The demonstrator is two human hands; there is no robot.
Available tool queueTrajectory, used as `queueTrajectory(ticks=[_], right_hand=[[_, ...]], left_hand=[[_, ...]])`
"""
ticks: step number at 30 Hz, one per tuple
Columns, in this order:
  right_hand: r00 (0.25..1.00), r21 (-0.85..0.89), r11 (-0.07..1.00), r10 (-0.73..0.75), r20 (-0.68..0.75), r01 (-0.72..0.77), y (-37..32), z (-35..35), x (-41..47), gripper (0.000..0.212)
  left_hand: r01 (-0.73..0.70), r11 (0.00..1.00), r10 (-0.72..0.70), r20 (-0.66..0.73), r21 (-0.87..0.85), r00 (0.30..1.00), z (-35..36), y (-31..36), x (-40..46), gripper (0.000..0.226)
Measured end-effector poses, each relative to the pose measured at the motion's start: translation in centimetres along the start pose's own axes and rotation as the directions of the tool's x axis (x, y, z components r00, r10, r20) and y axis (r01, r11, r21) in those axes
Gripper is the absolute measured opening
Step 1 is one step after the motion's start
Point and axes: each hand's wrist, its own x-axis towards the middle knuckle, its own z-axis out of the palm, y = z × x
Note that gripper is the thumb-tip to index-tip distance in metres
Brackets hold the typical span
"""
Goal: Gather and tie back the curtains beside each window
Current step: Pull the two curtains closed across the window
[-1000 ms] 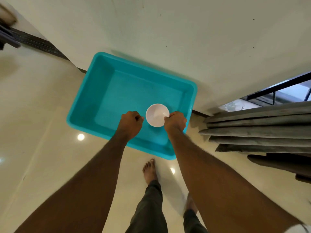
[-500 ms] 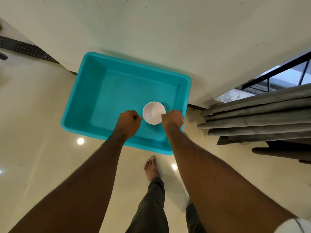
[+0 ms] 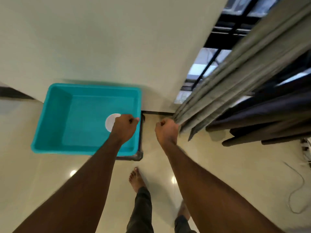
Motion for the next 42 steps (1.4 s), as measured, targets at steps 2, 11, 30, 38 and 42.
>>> queueTrajectory(ticks=[2, 11, 30, 38, 42], right_hand=[[0.999, 0.016, 0.999, 0.028, -0.039, -0.028, 3.4, -4.2, 0.0, 0.019], [0.976, 0.114, 0.989, 0.117, -0.183, -0.097, 14.7, -21.9, 3.7, 0.020], [0.970, 0.290, 0.934, 0.235, -0.064, -0.207, 17.5, -23.2, 20.0, 0.027], [0.916, 0.610, 0.695, 0.376, 0.142, -0.380, 19.8, -20.9, 29.1, 0.025], [0.812, 0.587, 0.683, 0.579, -0.072, -0.435, 22.7, -20.5, 33.5, 0.025]], left_hand=[[-0.063, 0.998, 0.063, 0.028, 0.018, 0.998, 2.9, 4.1, -1.6, 0.041], [-0.210, 0.978, 0.206, 0.162, 0.007, 0.965, 15.3, 21.9, -8.0, 0.036], [-0.068, 0.982, 0.108, 0.232, -0.176, 0.967, 27.3, 32.1, 2.1, 0.028], [-0.004, 0.968, 0.053, 0.186, -0.252, 0.981, 32.7, 31.8, 7.9, 0.022], [0.044, 0.960, 0.013, 0.201, -0.276, 0.980, 35.4, 31.4, 10.6, 0.020]])
